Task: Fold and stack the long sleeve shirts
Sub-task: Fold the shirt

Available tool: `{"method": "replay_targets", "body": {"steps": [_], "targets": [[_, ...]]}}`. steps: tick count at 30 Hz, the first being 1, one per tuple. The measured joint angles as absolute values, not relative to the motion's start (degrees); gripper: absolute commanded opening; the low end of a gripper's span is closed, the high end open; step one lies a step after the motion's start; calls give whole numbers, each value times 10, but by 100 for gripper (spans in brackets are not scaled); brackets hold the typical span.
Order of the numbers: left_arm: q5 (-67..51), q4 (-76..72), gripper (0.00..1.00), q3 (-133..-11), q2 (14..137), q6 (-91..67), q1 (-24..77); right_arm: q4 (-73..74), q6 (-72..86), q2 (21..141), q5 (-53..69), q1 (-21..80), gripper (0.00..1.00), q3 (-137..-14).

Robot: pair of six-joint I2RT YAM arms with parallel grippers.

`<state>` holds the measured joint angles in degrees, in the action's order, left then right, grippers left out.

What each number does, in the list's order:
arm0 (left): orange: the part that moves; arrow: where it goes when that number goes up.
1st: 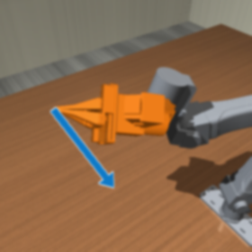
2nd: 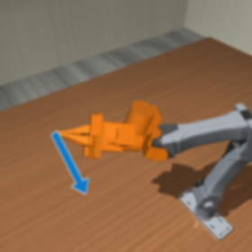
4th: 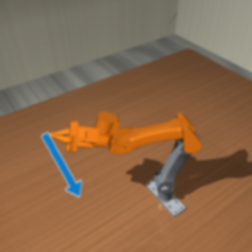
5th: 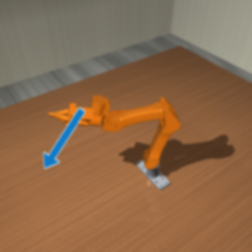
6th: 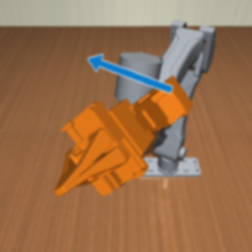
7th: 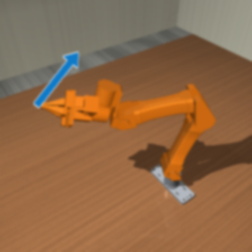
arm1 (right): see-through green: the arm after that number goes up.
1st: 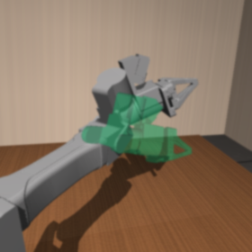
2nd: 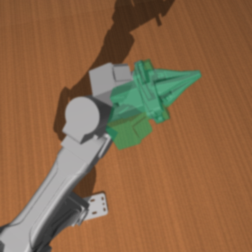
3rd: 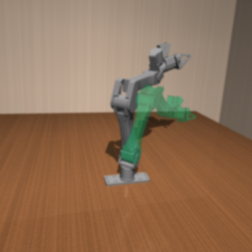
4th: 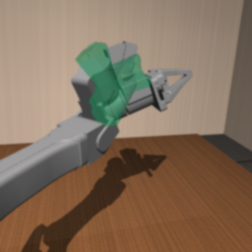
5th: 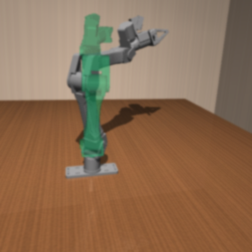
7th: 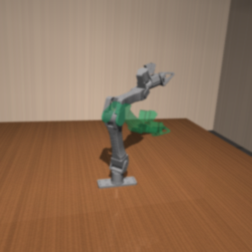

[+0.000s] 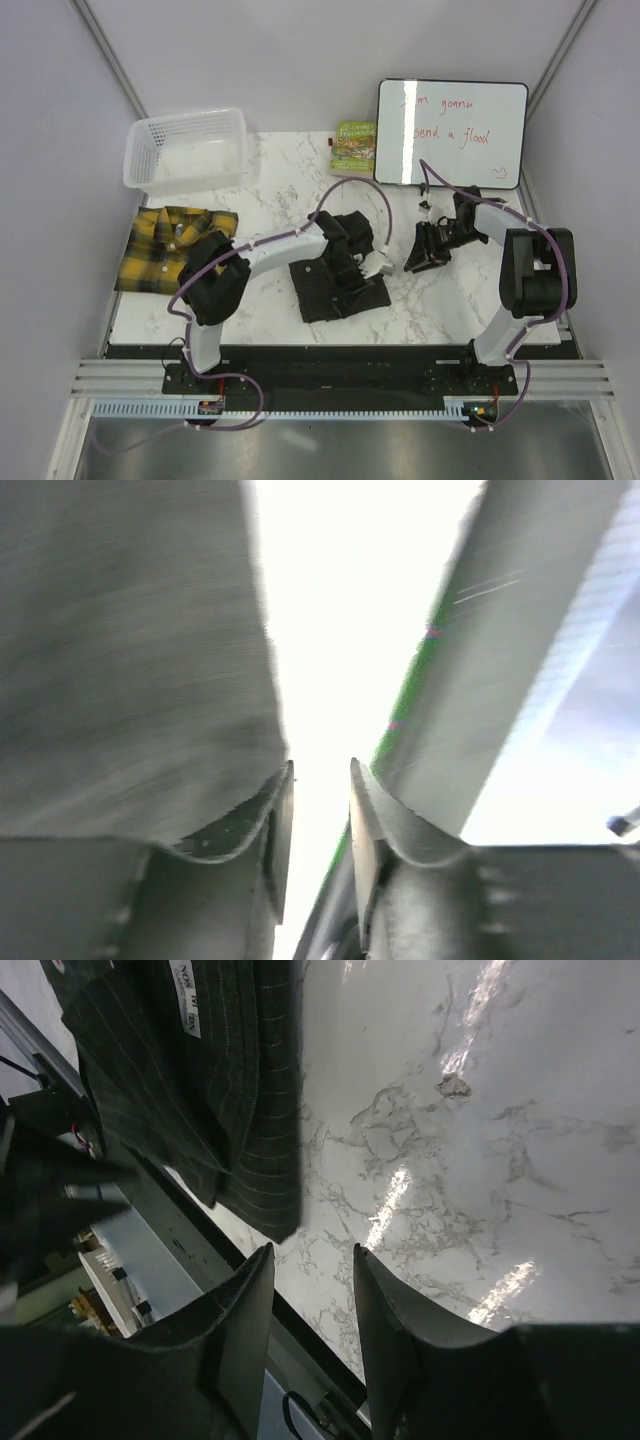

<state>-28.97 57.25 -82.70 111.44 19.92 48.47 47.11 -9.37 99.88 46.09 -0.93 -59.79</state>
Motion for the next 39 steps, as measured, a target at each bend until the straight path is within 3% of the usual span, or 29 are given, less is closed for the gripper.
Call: {"method": "replay_targets", "body": {"steps": [3, 4, 5, 7, 9, 13, 16, 19, 23, 31, 35, 39], "targets": [[-368, 548, 51, -854, 1081, 157, 539, 469, -87, 1000, 447, -9, 45, -618], [-383, 540, 60, -856, 1063, 147, 532, 468, -86, 1000, 442, -9, 45, -626], [-404, 528, 67, -855, 1037, 131, 509, 465, -84, 1000, 437, -6, 45, -632], [-428, 505, 91, -854, 996, 111, 444, 458, -81, 1000, 427, 5, 46, -640], [-442, 463, 99, -839, 952, 84, 356, 447, -75, 1002, 415, 31, 46, -642], [-438, 401, 99, -786, 887, 34, 205, 436, -59, 1012, 400, 90, 46, -641], [-437, 386, 99, -756, 860, 13, 168, 425, -55, 1012, 380, 124, 44, -623], [-439, 374, 99, -733, 843, 1, 154, 426, -59, 1012, 357, 137, 34, -600], [-434, 359, 99, -707, 824, -11, 135, 432, -67, 1037, 333, 153, 0, -595], [-431, 326, 99, -646, 783, -35, 115, 487, -122, 1149, 265, 163, 0, -774], [-430, 306, 99, -610, 759, -49, 115, 448, -169, 1199, 213, 164, 27, -904], [-409, 297, 99, -589, 754, -59, 115, 442, -176, 1192, 191, 162, 41, -978]]}}
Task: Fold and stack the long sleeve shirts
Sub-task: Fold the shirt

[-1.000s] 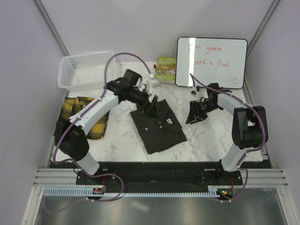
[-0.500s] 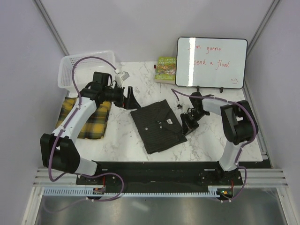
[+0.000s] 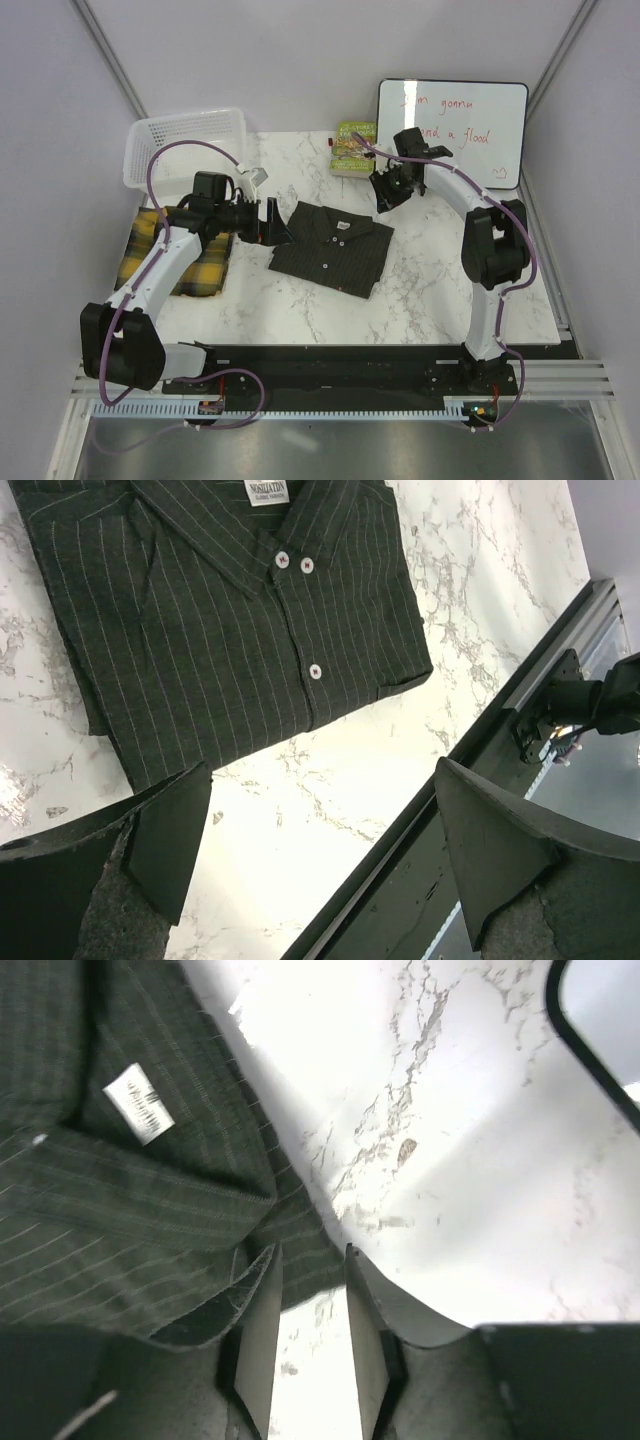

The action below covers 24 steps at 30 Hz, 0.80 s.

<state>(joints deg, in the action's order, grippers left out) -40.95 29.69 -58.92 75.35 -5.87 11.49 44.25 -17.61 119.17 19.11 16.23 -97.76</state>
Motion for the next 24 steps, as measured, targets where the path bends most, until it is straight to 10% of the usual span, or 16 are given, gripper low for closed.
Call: {"method": "replay_targets", "body": {"steps": [24], "targets": [[-397, 234, 99, -584, 774, -96, 113, 387, 14, 1094, 291, 143, 38, -791]]}}
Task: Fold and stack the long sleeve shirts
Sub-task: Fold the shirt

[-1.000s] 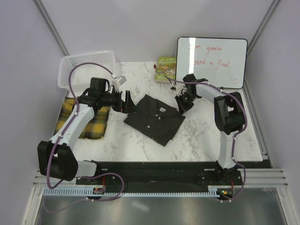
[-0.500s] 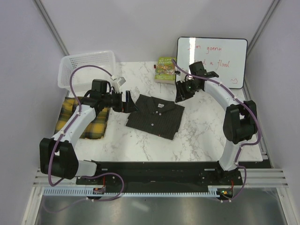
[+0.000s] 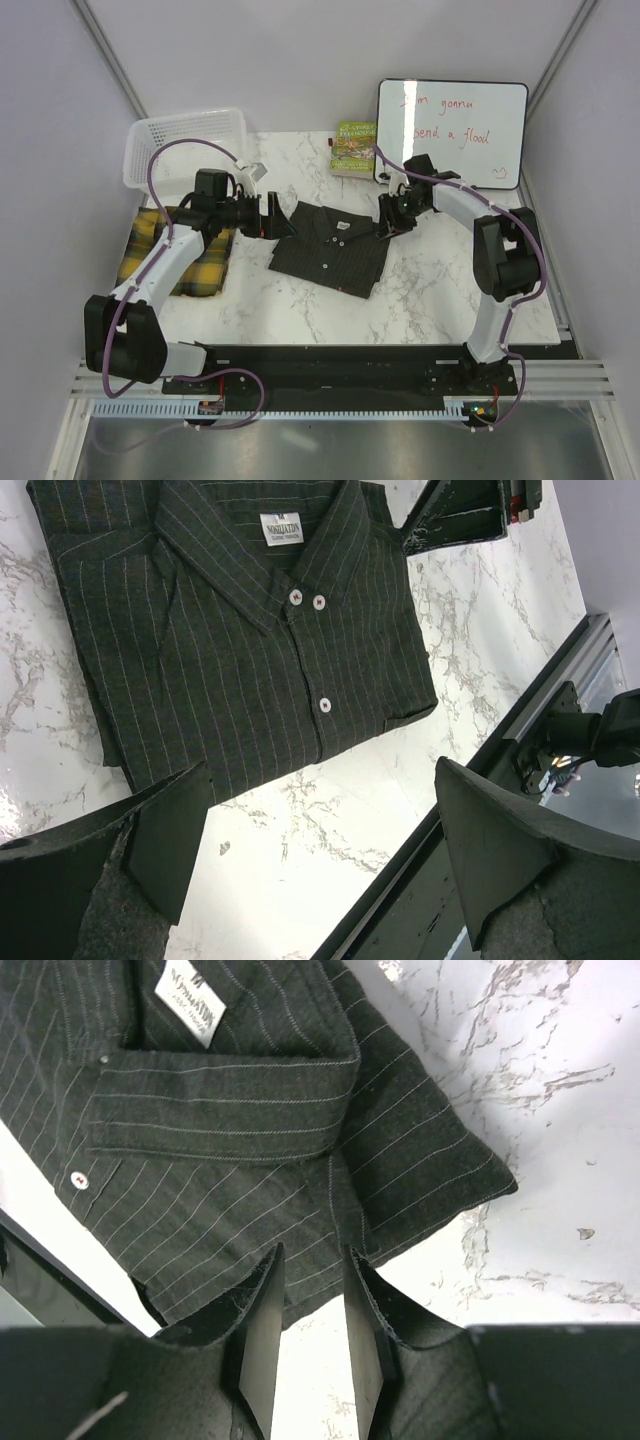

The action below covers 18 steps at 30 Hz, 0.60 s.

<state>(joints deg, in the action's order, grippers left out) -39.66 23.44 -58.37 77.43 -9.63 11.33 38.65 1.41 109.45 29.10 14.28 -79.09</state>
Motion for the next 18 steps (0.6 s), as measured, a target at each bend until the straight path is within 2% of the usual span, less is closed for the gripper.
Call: {"method": "replay_targets", "body": {"steps": [18], "targets": [[-392, 234, 99, -583, 780, -96, 109, 370, 32, 1129, 275, 143, 41, -791]]}}
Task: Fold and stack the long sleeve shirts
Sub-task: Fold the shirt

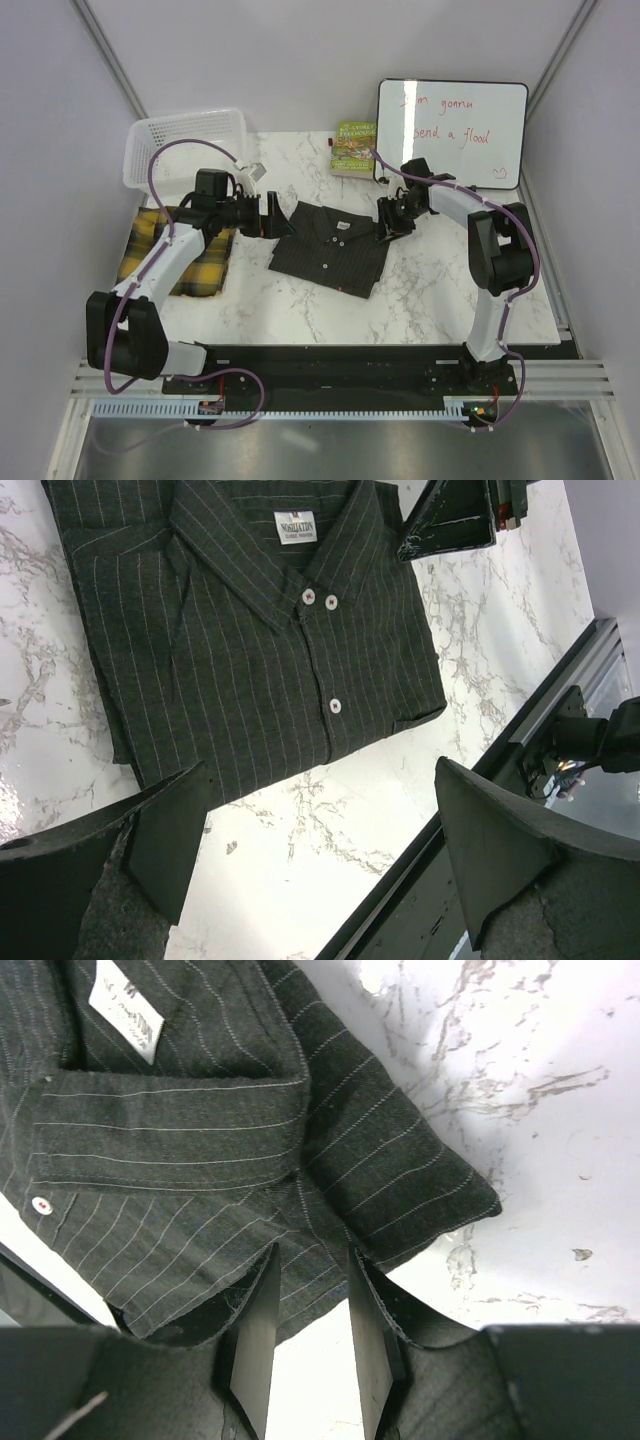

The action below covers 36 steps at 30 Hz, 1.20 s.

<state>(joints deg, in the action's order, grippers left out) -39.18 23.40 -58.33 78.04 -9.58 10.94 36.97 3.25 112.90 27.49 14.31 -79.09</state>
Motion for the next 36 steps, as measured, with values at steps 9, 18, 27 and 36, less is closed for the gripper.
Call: {"method": "replay_targets", "body": {"steps": [9, 18, 27, 36], "targets": [[-390, 241, 95, -632, 874, -69, 106, 370, 25, 1129, 249, 141, 39, -792], [-345, 261, 93, -755, 1007, -10, 105, 373, 22, 1134, 276, 137, 37, -799], [-329, 265, 92, -771, 1028, -6, 103, 374, 27, 1138, 297, 138, 9, -799], [-328, 261, 91, -769, 1028, -6, 103, 392, 30, 1136, 298, 137, 0, -811]]}}
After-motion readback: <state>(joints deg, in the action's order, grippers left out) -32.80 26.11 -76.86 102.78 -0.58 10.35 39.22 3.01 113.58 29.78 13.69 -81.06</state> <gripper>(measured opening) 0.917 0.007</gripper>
